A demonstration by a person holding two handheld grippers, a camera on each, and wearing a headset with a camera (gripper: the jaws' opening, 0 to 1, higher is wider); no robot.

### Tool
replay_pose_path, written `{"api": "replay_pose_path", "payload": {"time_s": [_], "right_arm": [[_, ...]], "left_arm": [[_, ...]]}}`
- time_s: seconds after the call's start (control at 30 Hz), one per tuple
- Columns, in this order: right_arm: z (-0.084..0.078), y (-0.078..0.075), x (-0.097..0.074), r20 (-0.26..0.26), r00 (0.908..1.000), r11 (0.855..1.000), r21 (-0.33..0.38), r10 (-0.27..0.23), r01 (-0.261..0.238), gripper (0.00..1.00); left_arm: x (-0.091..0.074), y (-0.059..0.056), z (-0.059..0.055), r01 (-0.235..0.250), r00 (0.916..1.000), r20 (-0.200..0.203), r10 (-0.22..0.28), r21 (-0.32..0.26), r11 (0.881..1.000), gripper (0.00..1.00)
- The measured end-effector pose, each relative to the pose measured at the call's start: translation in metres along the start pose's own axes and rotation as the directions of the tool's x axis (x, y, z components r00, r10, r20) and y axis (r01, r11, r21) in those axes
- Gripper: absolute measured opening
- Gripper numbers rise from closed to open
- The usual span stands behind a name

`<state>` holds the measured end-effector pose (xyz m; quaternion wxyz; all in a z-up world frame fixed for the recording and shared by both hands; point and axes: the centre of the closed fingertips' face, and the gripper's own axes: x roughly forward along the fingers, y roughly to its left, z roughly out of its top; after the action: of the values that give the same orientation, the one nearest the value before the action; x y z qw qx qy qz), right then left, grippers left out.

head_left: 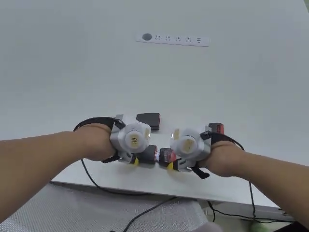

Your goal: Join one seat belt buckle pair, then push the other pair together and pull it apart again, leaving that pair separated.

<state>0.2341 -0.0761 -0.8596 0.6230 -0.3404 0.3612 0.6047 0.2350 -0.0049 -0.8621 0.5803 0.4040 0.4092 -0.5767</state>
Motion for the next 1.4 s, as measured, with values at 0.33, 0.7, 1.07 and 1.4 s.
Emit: {"api": "replay_pose_path", "payload": {"time_s": [0.33, 0.7, 1.07, 1.4], "right_arm": [[0.0, 0.001, 0.0, 0.021, 0.9998, 1.0, -0.01, -0.001, 0.001, 0.32], [0.0, 0.0, -0.001, 0.03, 0.9994, 1.0, 0.007, 0.016, -0.016, 0.33], [0.0, 0.0, -0.001, 0.015, 0.9999, 1.0, -0.029, 0.007, -0.007, 0.34], [0.005, -0.008, -0.013, 0.046, 0.9987, 1.0, 0.012, -0.024, 0.023, 0.4]], "left_arm": [[0.001, -0.001, 0.001, -0.001, 0.9997, 0.024, 0.001, -0.001, 1.0, 0.31], [0.001, -0.001, 0.002, -0.001, 0.9995, 0.031, 0.001, 0.003, 1.0, 0.33], [0.001, 0.0, 0.003, -0.004, 0.9986, 0.052, 0.006, -0.038, 0.999, 0.34], [-0.007, 0.001, 0.003, -0.027, 0.9969, 0.07, 0.035, -0.117, 0.993, 0.4]]}}
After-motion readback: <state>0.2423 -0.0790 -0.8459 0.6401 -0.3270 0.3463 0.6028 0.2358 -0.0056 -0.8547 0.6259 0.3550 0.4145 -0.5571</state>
